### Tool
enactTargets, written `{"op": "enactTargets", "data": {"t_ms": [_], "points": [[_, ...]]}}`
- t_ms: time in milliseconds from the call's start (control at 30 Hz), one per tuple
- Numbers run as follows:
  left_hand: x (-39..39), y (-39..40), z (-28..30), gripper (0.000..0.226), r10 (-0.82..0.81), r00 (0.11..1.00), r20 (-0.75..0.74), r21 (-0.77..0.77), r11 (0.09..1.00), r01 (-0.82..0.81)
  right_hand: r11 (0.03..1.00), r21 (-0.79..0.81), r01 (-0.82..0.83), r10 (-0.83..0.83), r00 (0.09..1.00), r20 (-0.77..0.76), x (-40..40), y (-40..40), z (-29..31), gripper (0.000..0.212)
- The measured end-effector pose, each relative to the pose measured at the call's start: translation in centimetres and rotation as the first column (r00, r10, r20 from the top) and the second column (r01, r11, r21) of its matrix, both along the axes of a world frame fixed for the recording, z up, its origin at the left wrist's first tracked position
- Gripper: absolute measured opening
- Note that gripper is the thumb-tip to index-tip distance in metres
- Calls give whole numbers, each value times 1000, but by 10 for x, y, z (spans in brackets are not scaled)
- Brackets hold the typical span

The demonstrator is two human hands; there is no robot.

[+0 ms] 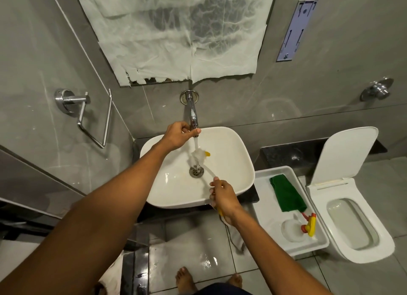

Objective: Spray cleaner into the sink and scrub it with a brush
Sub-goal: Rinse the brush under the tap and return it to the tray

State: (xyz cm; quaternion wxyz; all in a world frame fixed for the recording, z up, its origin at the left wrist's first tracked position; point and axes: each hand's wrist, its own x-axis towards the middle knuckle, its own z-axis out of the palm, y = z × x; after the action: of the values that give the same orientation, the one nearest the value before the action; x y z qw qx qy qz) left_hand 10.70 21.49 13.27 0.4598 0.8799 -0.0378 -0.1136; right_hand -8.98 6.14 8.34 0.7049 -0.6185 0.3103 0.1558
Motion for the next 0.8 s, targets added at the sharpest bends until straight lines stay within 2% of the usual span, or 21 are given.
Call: {"op": "enactTargets", "data": {"t_ms": [33, 100, 167, 200, 233, 300, 333, 367, 400, 433, 467, 500, 533, 600, 667, 700, 767, 800], "points": [[1, 0, 0, 42, -7, 1000, -11, -14, 1000, 7, 976, 201, 84, -75, 996, -50, 1, -3, 2, 35], [0, -1, 2, 41, -24, 999, -39, -37, 999, 22, 816, 532, 225, -149, 972, -181, 1, -11, 4, 35], [0, 0, 4, 39, -32, 998, -45, -42, 999, 30, 633, 710, 308, -150, 949, -277, 2, -17, 3, 36], [0, 1, 5, 38, -37, 998, -49, -45, 998, 35, 604, 734, 310, -140, 948, -286, 2, -18, 2, 36], [0, 1, 6, 38, -43, 998, -55, -52, 998, 40, 633, 718, 288, -134, 955, -265, 2, -19, 1, 35], [-1, 3, 7, 36, -59, 996, -66, -71, 996, 54, 792, 579, 196, -118, 978, -170, 2, -16, -1, 32], [-1, 4, 7, 35, -68, 995, -71, -81, 995, 62, 883, 447, 142, -105, 989, -108, 2, -14, -3, 30], [-2, 4, 6, 34, -75, 994, -74, -92, 993, 68, 963, 261, 73, -66, 997, -33, 1, -12, -5, 30], [-2, 4, 6, 34, -78, 994, -77, -103, 992, 70, 1000, 22, -15, 14, 999, 47, 0, -10, -7, 31], [-3, 4, 5, 34, -76, 994, -80, -113, 991, 67, 965, -245, -96, 126, 986, 109, -2, -9, -10, 33], [-3, 3, 4, 35, -71, 994, -84, -119, 991, 61, 868, -475, -146, 240, 960, 143, -4, -8, -14, 33], [-3, 3, 3, 37, -65, 994, -89, -122, 991, 54, 771, -620, -147, 310, 936, 164, -4, -7, -16, 32], [-4, 3, 2, 38, -59, 994, -95, -123, 991, 47, 716, -688, -116, 337, 921, 195, -6, -5, -17, 32], [-3, 2, 0, 39, -48, 993, -103, -123, 992, 35, 694, -717, -64, 336, 910, 244, -7, -4, -18, 33], [-3, 2, 0, 38, -45, 994, -100, -121, 992, 33, 752, -656, -69, 289, 929, 233, -6, -5, -17, 37], [-3, 2, 0, 37, -46, 994, -94, -117, 993, 35, 825, -561, -70, 224, 952, 210, -6, -5, -15, 39], [-4, 0, -2, 37, -40, 996, -83, -104, 994, 31, 983, -183, -6, 29, 992, 121, -4, -1, -10, 41], [-4, -1, -3, 38, -37, 996, -82, -97, 995, 29, 999, 10, 52, -53, 997, 61, -3, -1, -7, 41]]}}
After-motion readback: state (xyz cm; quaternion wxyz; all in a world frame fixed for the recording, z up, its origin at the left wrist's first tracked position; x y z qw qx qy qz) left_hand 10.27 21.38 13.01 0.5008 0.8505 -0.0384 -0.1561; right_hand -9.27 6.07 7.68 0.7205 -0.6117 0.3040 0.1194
